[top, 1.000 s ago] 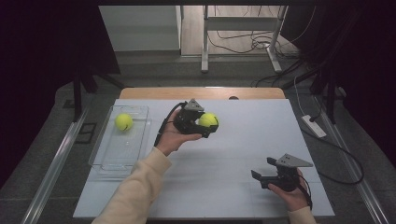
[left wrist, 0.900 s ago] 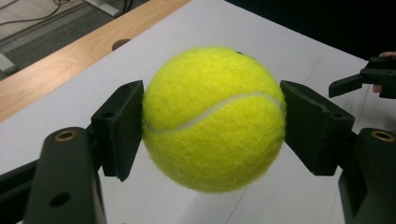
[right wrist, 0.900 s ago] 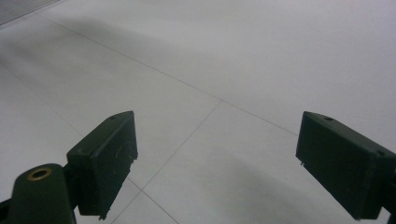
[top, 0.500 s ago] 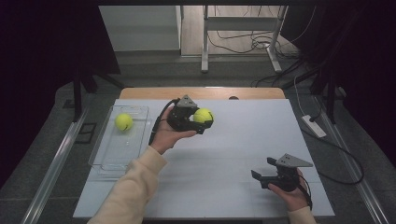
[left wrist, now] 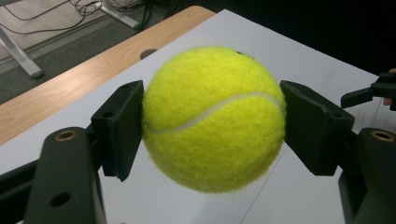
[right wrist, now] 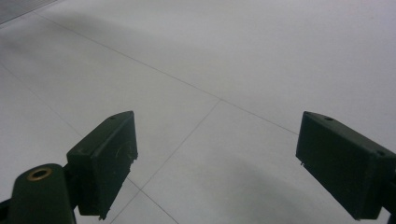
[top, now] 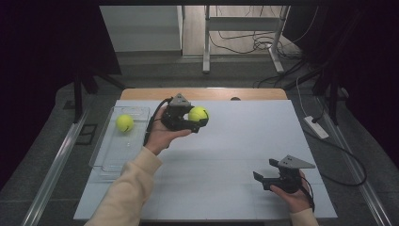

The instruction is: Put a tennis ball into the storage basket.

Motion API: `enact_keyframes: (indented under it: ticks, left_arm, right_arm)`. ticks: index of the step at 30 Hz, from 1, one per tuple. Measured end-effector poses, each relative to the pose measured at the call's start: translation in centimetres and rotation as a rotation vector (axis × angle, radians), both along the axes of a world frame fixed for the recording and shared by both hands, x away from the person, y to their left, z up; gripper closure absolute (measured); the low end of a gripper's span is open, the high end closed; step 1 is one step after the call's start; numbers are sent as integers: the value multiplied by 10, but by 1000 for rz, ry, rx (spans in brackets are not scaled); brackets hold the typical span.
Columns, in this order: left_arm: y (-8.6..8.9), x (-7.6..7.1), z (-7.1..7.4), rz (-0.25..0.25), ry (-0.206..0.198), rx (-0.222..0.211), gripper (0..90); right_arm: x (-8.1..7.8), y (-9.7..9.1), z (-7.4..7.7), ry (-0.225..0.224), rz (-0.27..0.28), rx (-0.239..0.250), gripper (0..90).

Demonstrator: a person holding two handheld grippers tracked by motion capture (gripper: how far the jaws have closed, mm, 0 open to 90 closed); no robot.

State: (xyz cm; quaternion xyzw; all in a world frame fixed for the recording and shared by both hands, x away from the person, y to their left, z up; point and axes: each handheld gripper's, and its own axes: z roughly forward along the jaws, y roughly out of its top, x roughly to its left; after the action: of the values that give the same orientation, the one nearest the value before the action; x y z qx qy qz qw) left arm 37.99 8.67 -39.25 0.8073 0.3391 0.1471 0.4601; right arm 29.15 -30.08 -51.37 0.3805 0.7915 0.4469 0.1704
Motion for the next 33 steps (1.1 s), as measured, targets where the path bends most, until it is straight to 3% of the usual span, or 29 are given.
enact_keyframes:
  ticks: [15, 20, 33]
  left_arm:
    - [23, -2, 5, 55, -20, -4, 271]
    - [31, -2, 2, 74, -18, -4, 270]
    - [48, -2, -1, 121, -14, 12, 270]
  right_arm:
    - [0, 1, 0, 0, 0, -2, 122]
    - [0, 0, 2, 6, 5, 34, 121]
    - [0, 0, 2, 2, -1, 34, 122]
